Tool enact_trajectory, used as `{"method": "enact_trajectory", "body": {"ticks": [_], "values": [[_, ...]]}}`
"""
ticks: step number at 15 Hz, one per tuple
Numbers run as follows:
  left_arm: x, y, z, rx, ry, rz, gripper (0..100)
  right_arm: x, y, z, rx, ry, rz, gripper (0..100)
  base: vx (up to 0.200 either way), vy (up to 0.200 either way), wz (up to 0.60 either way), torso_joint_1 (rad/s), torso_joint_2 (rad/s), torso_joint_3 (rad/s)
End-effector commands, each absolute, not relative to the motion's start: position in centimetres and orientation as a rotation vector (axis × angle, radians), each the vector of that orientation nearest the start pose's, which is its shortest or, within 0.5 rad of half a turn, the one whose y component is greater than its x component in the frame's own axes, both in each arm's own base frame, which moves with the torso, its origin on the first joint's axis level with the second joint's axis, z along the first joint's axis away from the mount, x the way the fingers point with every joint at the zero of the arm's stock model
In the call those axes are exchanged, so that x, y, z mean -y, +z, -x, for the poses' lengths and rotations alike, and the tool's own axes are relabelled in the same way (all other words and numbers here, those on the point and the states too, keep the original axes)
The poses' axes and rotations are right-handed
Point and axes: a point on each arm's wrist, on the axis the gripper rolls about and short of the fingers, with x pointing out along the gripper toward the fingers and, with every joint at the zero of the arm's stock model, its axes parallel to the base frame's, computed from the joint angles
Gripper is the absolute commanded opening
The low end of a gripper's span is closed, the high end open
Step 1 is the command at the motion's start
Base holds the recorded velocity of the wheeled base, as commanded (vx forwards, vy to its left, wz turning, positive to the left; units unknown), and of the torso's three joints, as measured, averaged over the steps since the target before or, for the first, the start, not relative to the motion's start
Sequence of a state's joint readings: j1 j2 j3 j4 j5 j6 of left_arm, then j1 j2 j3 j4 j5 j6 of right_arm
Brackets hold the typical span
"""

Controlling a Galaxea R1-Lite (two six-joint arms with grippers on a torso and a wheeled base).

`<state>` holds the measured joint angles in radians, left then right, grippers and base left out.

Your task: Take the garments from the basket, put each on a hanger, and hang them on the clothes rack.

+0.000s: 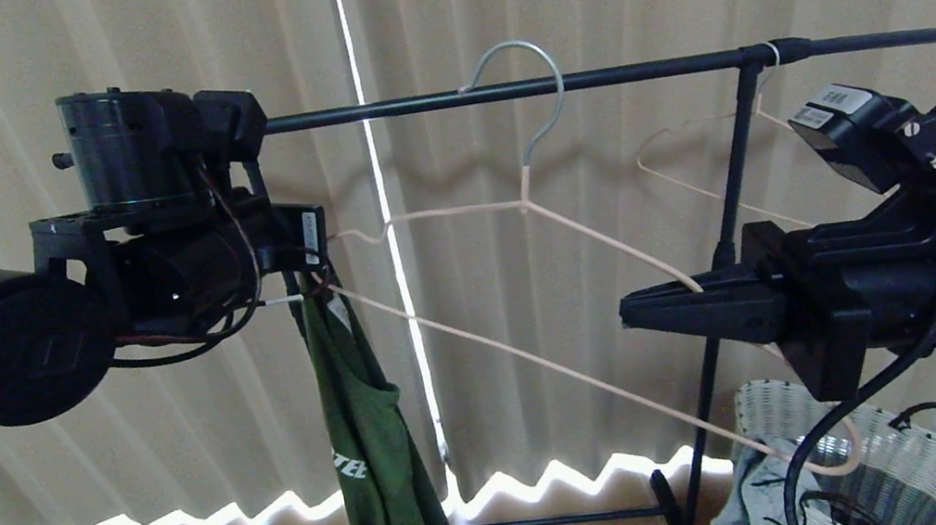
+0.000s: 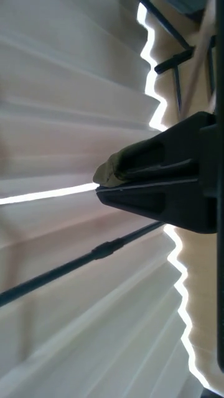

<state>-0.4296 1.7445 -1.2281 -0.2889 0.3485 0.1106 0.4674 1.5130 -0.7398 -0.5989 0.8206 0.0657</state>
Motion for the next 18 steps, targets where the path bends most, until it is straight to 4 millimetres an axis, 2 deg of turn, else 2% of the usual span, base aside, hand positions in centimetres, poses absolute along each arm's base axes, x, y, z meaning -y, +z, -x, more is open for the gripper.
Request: {"method": "enact_trajectory", "body": {"ticks": [1, 8, 13, 14, 16, 18], "values": [[13.5, 25.4, -31.0, -0.2, -0.091, -0.195, 0, -13.0, 21.4, -22.2, -0.229, 1.276, -0.103, 0, 0.0, 0.0, 0.0, 0.0, 0.0, 0.0], [13.6, 25.7, -30.6, -0.192, -0.101, -0.19, 0, -13.7, 20.8, -23.4, -0.217, 1.275, -0.111, 0, 0.0, 0.0, 0.0, 0.0, 0.0, 0.0], [12.9, 26.4, -29.0, -0.232, -0.098, -0.184, 0, -14.9, 19.4, -25.0, -0.237, 1.215, -0.129, 0, 0.0, 0.0, 0.0, 0.0, 0.0, 0.0], [12.9, 26.5, -28.7, -0.241, -0.099, -0.177, 0, -15.7, 19.2, -24.9, -0.244, 1.208, -0.126, 0, 0.0, 0.0, 0.0, 0.0, 0.0, 0.0], [12.8, 26.5, -28.5, -0.253, -0.098, -0.169, 0, -16.1, 19.2, -24.8, -0.25, 1.191, -0.131, 0, 0.0, 0.0, 0.0, 0.0, 0.0, 0.0], [12.9, 26.5, -28.5, -0.259, -0.096, -0.13, 0, -17.9, 19.2, -23.7, -0.287, 1.156, -0.17, 0, 0.0, 0.0, 0.0, 0.0, 0.0, 0.0]]}}
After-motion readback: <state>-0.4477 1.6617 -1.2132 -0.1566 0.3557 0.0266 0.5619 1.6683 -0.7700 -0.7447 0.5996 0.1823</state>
